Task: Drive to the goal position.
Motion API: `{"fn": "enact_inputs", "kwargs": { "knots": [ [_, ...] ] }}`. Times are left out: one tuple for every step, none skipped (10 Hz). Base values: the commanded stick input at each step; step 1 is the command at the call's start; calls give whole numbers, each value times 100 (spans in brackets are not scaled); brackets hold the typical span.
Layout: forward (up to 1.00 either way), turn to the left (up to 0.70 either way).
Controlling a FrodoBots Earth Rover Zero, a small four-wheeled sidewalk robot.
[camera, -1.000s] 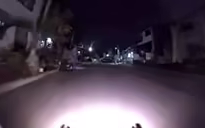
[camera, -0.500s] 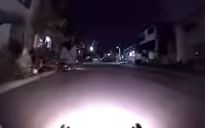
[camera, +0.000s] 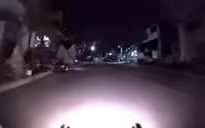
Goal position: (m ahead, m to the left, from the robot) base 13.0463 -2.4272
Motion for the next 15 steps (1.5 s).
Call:
{"fn": "enact_inputs", "kwargs": {
  "knots": [
    [85,0],
    [85,0],
    [85,0],
    [85,0],
    [85,0],
    [85,0],
    [85,-25],
    [85,-34],
    [85,-13],
    [85,0],
    [85,0],
    [85,0],
    [85,0],
    [85,0],
    [85,0]
  ]
}}
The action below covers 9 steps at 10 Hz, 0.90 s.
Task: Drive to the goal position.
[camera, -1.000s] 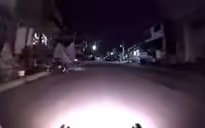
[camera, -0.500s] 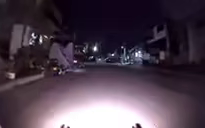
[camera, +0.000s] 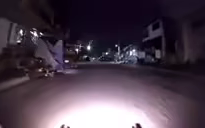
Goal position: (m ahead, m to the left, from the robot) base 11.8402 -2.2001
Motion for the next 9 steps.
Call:
{"fn": "enact_inputs", "kwargs": {
  "knots": [
    [85,0],
    [85,0],
    [85,0],
    [85,0],
    [85,0],
    [85,0],
    [85,0],
    [85,0],
    [85,0]
  ]
}}
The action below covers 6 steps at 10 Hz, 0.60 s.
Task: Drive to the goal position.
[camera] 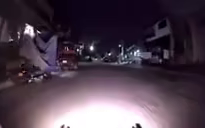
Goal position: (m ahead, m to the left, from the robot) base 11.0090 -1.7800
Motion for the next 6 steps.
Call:
{"fn": "enact_inputs", "kwargs": {
  "knots": [
    [85,0],
    [85,0],
    [85,0],
    [85,-6],
    [85,-34],
    [85,-32]
  ]
}}
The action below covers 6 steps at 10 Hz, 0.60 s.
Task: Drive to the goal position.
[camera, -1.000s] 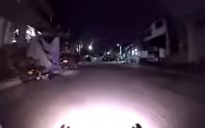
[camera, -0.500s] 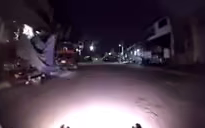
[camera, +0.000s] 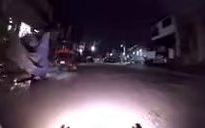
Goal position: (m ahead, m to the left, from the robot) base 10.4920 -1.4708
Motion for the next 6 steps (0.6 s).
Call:
{"fn": "enact_inputs", "kwargs": {
  "knots": [
    [85,-24],
    [85,-6],
    [85,0],
    [85,0],
    [85,0],
    [85,0]
  ]
}}
